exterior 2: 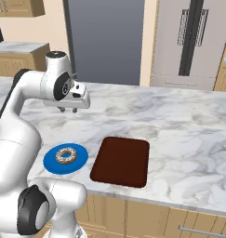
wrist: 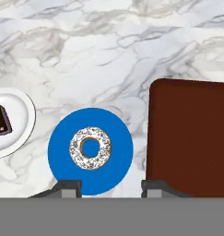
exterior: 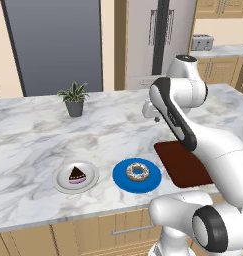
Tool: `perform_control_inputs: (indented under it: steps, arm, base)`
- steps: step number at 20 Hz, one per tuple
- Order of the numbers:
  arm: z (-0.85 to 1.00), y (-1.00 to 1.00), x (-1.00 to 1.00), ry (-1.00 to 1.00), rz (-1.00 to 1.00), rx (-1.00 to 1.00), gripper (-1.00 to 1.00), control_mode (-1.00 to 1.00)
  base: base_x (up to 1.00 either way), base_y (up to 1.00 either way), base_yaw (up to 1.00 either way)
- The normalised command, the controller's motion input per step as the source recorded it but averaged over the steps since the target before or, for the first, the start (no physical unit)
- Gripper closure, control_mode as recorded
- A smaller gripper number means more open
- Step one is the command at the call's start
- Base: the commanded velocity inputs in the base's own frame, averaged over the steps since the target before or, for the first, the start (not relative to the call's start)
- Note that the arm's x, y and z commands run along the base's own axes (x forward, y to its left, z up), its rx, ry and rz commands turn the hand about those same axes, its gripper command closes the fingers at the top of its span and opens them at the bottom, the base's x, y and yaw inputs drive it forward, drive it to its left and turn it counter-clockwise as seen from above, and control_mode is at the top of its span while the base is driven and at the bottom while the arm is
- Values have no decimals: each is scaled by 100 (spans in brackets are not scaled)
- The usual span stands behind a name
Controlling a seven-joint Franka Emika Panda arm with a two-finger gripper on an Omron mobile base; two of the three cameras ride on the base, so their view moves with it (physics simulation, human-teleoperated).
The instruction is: Move the dessert items from the plates to the tray.
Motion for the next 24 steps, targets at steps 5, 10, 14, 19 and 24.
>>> perform_control_inputs:
  steps: [5,10,14,19,24]
  arm:
    - [-32,32,5,0,-1,0,-100,-100]
    - [-32,11,-1,8,-1,1,-100,-100]
    - [-79,-6,0,19,-1,0,-100,-100]
    - [-67,-11,-1,4,0,0,-100,-100]
    - [-48,-2,7,0,0,0,-100,-100]
  base:
    - [0,0,0]
    - [0,0,0]
    - [0,0,0]
    - [0,0,0]
    - [0,0,0]
